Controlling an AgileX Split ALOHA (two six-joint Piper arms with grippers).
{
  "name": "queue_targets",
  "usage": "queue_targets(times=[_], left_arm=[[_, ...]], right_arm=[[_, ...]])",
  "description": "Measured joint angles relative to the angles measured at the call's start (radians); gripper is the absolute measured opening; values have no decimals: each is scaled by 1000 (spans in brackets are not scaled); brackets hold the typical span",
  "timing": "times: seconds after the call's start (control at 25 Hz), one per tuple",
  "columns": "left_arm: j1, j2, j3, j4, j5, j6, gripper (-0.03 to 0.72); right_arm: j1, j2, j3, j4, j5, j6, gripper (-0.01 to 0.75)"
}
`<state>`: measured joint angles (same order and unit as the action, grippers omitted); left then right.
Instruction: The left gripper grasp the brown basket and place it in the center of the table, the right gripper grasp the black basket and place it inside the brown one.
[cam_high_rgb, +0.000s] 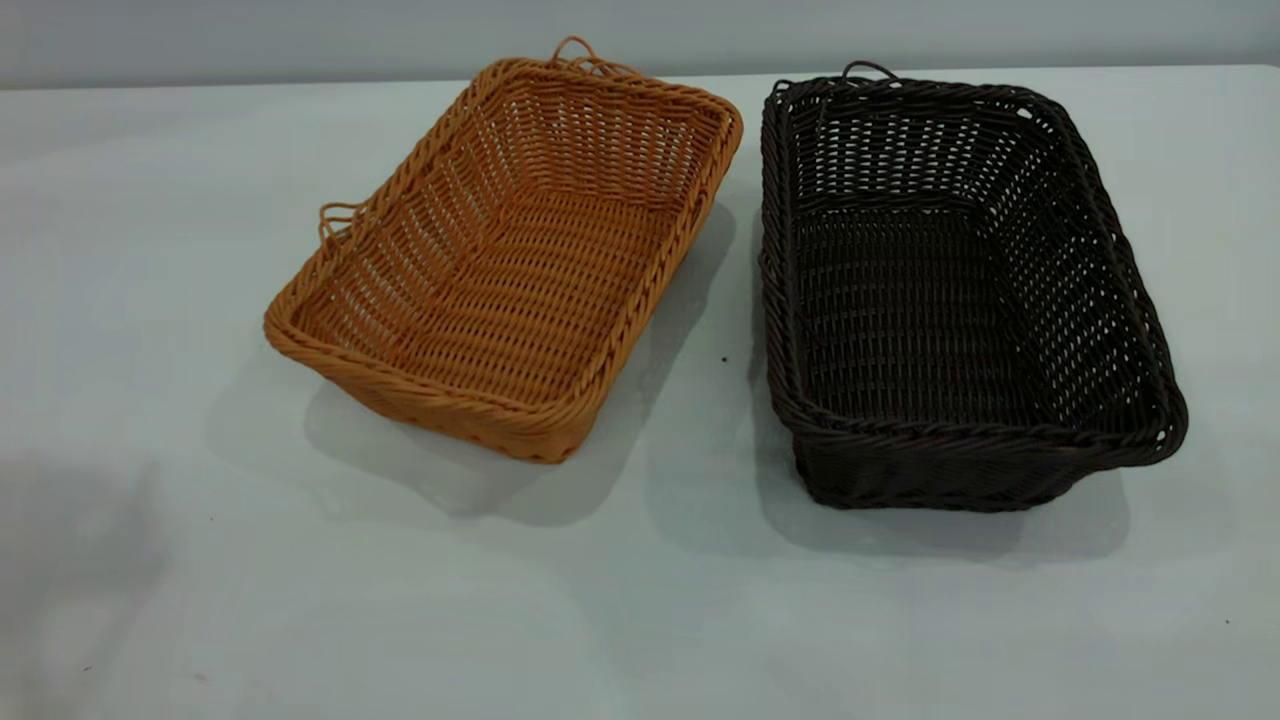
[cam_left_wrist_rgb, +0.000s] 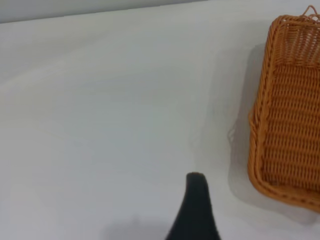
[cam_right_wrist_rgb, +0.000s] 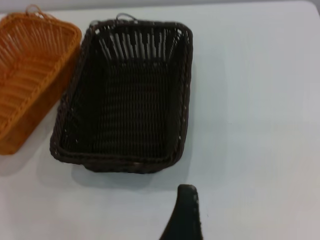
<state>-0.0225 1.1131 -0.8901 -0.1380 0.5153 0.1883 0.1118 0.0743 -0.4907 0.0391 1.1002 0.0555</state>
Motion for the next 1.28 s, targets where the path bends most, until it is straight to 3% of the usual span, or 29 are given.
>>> queue_targets(times=[0.16,0.64,1.28], left_arm=[[-8,217,-76,-75,-103,71,563],[-153,760,-275,-103,-296,139,563],[-228,1229,-590,-106,-312,139,563]], right_arm=[[0,143,-55,-14,-35,21,593],[0,562,-92,7,-176,51,593],[0,946,-92,174,-277,51,593]])
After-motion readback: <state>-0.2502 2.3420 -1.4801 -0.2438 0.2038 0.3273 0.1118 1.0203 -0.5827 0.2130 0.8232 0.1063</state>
